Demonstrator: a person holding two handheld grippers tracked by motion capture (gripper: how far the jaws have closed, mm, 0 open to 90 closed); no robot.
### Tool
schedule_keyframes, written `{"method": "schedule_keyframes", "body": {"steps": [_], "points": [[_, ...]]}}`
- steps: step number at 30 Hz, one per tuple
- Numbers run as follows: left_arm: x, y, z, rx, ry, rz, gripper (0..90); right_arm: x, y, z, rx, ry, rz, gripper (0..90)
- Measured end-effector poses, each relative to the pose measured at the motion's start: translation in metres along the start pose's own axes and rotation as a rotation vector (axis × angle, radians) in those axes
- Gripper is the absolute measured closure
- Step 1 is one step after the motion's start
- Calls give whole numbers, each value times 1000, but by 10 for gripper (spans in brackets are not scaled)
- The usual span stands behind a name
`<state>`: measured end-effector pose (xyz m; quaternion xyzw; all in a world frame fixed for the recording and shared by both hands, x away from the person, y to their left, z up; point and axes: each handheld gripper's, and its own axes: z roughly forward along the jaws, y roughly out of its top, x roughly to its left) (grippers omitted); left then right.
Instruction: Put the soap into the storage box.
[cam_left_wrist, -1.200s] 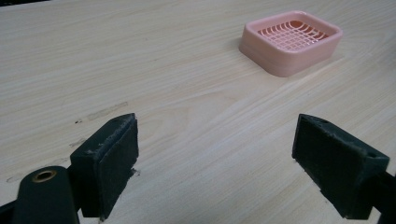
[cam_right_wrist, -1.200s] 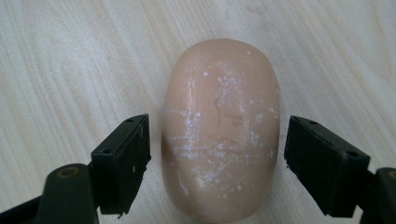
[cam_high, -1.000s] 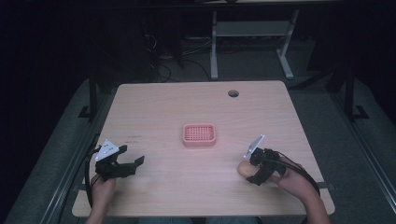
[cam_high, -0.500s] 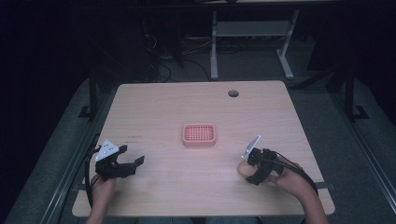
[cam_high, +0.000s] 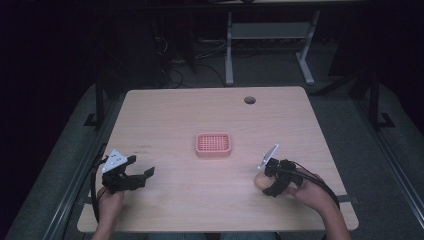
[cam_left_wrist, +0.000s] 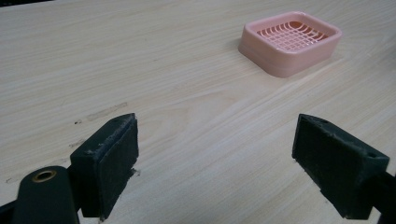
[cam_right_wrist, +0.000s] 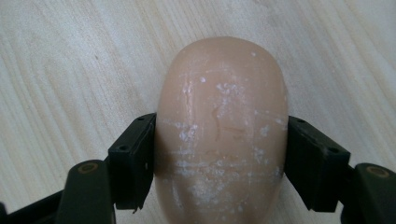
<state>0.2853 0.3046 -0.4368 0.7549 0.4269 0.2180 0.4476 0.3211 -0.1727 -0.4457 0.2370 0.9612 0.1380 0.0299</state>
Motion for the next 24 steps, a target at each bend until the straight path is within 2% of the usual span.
{"method": "schedule_keyframes", "body": {"steps": [6,24], "points": [[0,0,0,0,1,1,143,0,0,0,-3,6,5,311],[1,0,-1,0,3,-2,142,4,3,-4,-5,0,-30,317]]}}
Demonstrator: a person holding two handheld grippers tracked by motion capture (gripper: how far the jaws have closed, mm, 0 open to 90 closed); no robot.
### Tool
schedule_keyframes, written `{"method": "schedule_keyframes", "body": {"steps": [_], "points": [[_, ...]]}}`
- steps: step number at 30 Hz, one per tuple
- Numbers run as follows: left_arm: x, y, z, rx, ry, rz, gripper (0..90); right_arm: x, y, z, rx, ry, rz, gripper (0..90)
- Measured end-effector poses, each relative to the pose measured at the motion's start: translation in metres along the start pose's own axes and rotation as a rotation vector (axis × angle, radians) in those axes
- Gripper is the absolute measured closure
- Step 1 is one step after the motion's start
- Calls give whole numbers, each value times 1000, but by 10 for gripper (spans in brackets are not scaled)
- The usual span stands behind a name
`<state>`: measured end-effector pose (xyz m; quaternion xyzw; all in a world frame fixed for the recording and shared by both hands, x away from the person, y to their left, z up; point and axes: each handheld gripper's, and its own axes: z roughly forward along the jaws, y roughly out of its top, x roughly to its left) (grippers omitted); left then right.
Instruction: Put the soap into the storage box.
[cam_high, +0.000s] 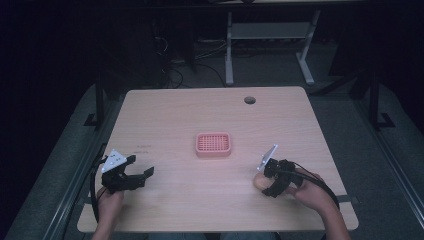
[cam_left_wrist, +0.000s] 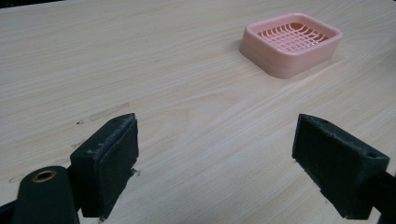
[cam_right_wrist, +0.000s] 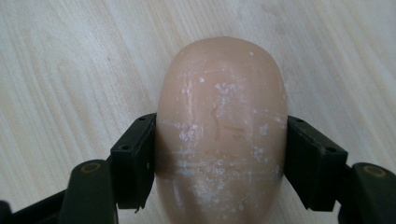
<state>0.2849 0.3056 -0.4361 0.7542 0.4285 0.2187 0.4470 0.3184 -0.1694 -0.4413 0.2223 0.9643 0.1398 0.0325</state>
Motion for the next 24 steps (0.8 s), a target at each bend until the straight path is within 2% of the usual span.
{"method": "schedule_keyframes", "body": {"steps": [8,20,24], "points": [[0,0,0,-1,0,2,143,0,6,-10,-31,-4,-7,317],[0,0,-1,1,1,0,142,-6,15,-14,-48,7,-16,317],[1,0,-1,-2,-1,0,143,-9,18,-16,-70,19,-11,317]]}}
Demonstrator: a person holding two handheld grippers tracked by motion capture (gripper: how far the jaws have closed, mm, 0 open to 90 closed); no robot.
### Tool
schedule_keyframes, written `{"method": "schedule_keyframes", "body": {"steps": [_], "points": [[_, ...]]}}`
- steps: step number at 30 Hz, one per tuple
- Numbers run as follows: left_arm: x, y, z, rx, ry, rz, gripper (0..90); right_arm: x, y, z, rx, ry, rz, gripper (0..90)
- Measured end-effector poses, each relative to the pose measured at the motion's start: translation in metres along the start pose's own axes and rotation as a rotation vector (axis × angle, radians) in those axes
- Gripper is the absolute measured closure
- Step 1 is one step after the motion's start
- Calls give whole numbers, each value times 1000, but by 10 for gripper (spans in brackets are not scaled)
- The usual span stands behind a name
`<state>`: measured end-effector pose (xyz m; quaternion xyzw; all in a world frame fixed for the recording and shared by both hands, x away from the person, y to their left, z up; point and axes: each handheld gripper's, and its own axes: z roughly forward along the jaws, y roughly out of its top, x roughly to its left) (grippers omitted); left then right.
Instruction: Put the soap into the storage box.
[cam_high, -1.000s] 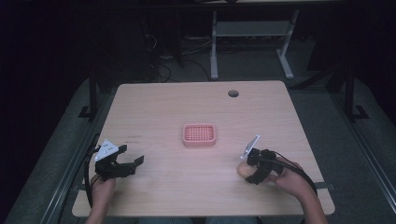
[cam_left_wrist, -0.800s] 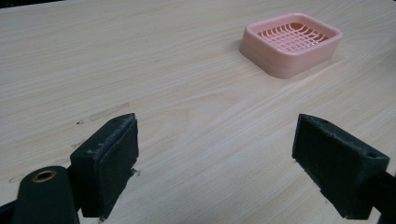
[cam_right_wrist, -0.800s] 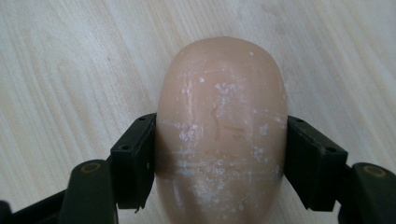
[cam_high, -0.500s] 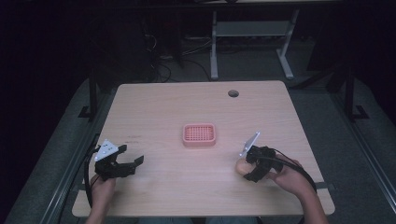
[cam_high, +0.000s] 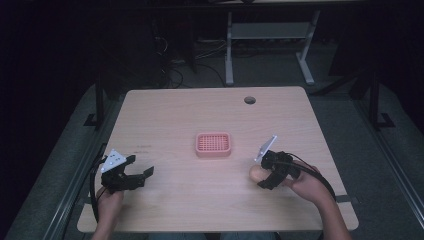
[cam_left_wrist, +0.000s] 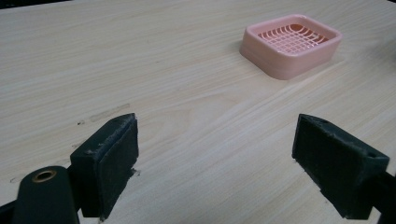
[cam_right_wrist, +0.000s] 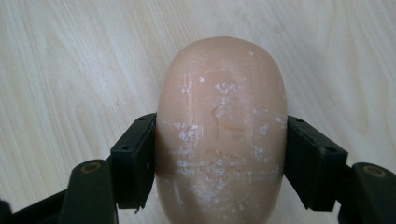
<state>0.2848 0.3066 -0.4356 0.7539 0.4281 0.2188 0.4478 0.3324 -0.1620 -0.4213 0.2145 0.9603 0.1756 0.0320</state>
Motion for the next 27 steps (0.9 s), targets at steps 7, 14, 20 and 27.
{"method": "schedule_keyframes", "body": {"steps": [7,14,20,27], "points": [[0,0,0,-5,0,-8,143,-4,9,-2,-13,14,-8,317],[0,0,0,-4,-1,-9,142,-10,18,-4,-31,26,-12,317],[0,0,0,-3,-2,-5,142,-12,24,-4,-26,22,-19,317],[0,0,0,-7,-2,-14,142,-16,31,-6,-35,25,-24,317]]}}
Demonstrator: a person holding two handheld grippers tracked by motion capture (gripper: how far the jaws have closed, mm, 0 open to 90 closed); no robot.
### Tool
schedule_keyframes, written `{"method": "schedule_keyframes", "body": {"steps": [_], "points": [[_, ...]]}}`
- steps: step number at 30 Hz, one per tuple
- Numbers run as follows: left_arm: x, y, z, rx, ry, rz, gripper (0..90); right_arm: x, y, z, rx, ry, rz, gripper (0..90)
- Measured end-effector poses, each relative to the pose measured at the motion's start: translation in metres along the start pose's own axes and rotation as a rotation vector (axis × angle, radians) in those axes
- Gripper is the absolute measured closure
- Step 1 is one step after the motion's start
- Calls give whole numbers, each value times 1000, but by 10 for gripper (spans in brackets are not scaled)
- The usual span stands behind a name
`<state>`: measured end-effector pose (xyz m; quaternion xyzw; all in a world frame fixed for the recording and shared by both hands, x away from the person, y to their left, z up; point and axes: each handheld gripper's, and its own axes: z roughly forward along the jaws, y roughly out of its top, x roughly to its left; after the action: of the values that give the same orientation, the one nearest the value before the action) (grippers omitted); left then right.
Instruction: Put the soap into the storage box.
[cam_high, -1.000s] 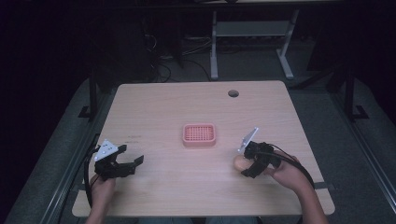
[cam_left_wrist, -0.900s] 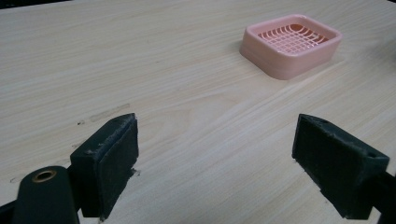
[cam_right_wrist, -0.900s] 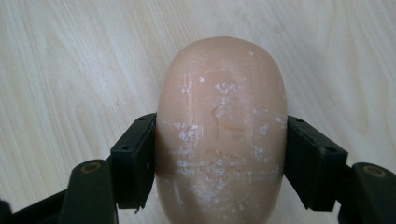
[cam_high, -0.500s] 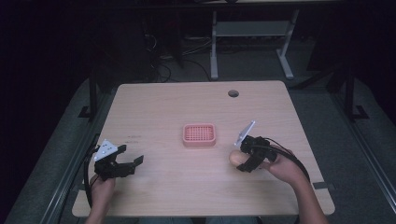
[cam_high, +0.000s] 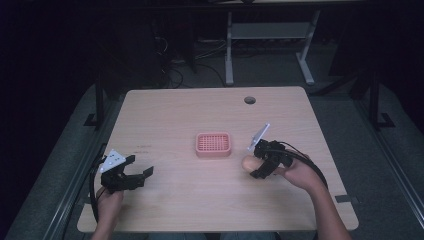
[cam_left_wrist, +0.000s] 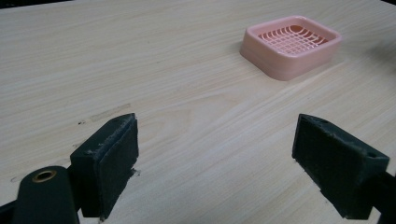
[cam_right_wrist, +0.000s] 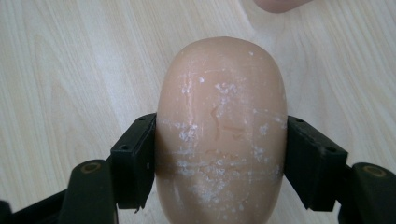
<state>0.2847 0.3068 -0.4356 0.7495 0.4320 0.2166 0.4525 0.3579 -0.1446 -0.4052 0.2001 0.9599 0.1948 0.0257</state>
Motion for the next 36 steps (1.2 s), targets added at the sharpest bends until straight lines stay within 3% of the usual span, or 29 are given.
{"method": "schedule_keyframes", "body": {"steps": [18,36], "points": [[0,0,0,3,-3,4,142,-8,3,4,-4,19,16,316],[0,0,0,1,-3,-1,143,-11,25,1,3,15,-27,317]]}}
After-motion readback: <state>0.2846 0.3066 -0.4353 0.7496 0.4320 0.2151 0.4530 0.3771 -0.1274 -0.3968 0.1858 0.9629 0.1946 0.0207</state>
